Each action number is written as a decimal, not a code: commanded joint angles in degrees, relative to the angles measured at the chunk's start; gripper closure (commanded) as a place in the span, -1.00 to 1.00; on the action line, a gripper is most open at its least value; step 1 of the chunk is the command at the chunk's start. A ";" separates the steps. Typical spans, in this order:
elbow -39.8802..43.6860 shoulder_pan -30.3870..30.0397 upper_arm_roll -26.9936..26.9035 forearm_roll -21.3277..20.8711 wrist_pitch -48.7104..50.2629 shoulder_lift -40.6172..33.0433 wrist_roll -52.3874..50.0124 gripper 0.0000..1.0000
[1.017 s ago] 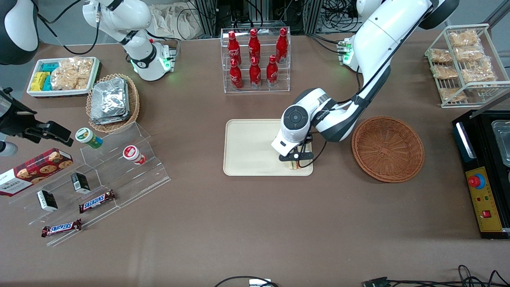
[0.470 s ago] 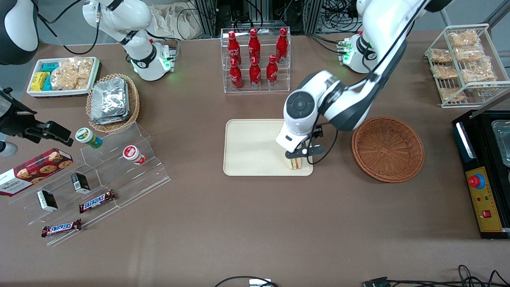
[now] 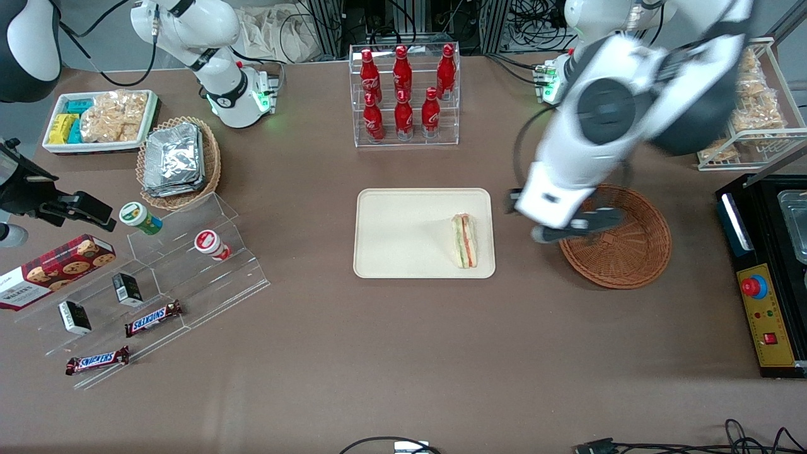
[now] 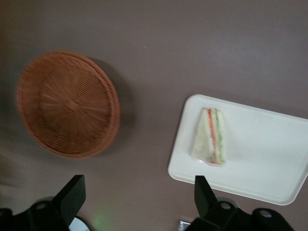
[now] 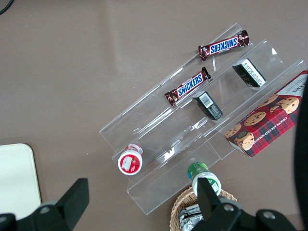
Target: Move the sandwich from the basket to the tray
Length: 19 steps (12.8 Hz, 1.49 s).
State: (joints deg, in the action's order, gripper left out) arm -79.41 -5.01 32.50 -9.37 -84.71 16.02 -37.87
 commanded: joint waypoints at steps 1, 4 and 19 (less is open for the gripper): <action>0.39 -9.46 0.29 1.28 2.00 -3.27 13.03 -1.00; 0.04 -3.30 -14.41 1.46 3.76 -6.69 16.95 -1.00; -16.06 2.63 -29.33 9.28 -6.53 -20.25 21.61 -1.00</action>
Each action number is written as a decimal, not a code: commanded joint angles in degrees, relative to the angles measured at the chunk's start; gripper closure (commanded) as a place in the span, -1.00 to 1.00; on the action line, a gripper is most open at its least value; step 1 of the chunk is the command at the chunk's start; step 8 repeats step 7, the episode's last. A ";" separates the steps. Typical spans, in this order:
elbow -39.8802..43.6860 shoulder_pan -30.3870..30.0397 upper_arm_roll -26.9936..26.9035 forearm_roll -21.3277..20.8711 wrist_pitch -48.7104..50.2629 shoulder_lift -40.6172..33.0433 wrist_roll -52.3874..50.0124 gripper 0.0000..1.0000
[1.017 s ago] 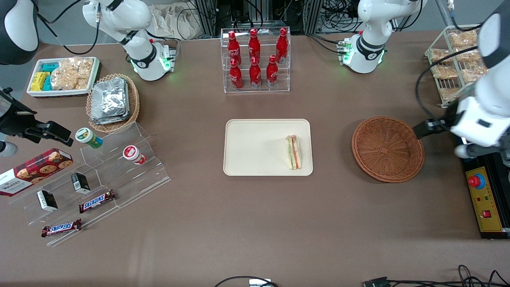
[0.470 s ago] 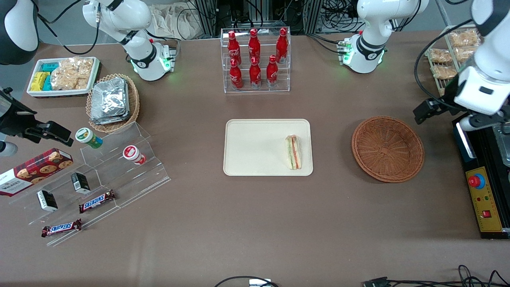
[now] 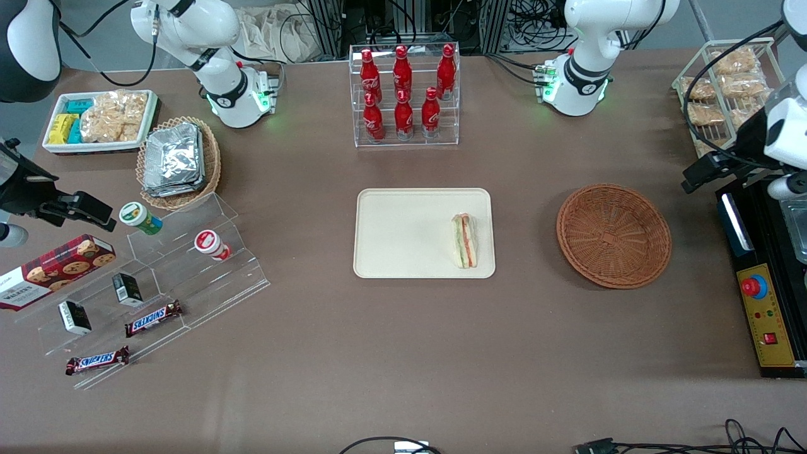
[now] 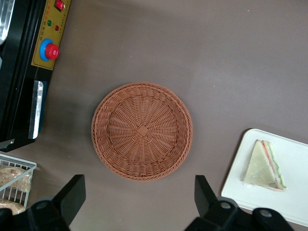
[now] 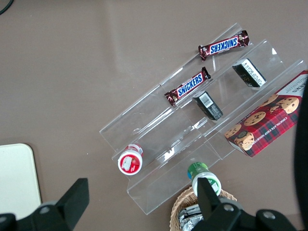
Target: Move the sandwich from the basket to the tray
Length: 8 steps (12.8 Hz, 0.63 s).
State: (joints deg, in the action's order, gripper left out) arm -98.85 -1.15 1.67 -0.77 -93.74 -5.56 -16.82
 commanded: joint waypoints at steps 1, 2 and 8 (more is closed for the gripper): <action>3.75 -0.96 1.49 0.68 3.38 1.69 0.38 -1.00; 3.84 -0.61 1.58 0.25 3.48 1.95 -0.32 -1.00; 3.93 -0.08 1.40 -0.37 6.99 2.57 0.47 -1.00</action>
